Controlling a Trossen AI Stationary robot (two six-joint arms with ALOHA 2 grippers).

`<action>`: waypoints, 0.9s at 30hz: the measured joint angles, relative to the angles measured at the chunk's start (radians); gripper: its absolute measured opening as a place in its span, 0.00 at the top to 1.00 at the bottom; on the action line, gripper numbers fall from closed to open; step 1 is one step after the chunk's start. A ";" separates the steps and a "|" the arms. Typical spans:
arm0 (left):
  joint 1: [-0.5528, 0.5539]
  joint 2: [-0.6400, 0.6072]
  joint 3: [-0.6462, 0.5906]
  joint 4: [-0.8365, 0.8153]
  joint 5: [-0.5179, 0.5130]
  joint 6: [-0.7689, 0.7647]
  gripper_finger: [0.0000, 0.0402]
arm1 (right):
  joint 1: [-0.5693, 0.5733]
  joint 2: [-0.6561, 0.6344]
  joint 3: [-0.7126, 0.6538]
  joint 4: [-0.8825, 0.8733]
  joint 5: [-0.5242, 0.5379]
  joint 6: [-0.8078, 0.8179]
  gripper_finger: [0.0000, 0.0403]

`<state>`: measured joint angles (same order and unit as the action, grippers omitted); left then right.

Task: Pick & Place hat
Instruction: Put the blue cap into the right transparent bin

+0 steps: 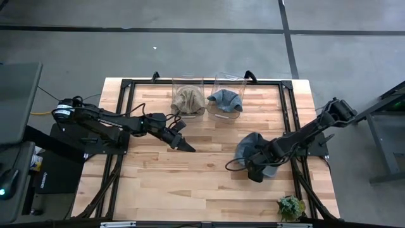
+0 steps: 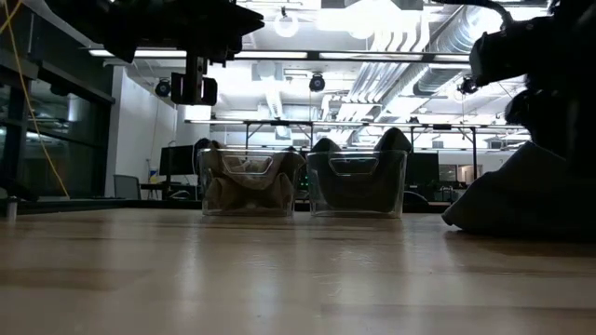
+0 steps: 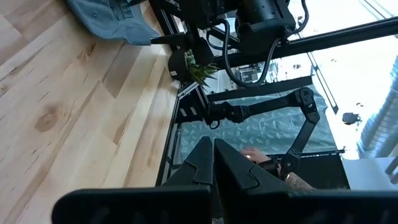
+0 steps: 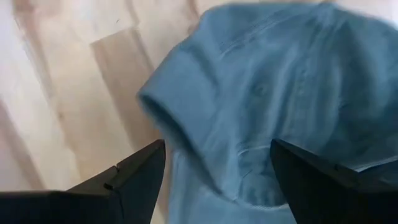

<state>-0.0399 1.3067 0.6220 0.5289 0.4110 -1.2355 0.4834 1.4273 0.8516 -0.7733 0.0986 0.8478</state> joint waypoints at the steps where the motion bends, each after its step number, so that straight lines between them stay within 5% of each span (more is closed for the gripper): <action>1: 0.000 0.000 0.000 0.000 0.000 0.000 1.00 | -0.002 0.000 0.000 0.002 0.003 -0.012 0.29; 19: 0.000 0.000 0.000 0.000 0.000 -0.005 1.00 | -0.012 0.002 -0.130 0.183 -0.005 -0.010 0.33; 27: 0.000 0.000 0.000 0.000 -0.001 -0.025 1.00 | -0.012 0.002 -0.130 0.200 0.035 -0.030 0.55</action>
<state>-0.0399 1.3071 0.6224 0.5289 0.4103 -1.2602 0.4709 1.4296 0.7212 -0.5737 0.1338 0.8175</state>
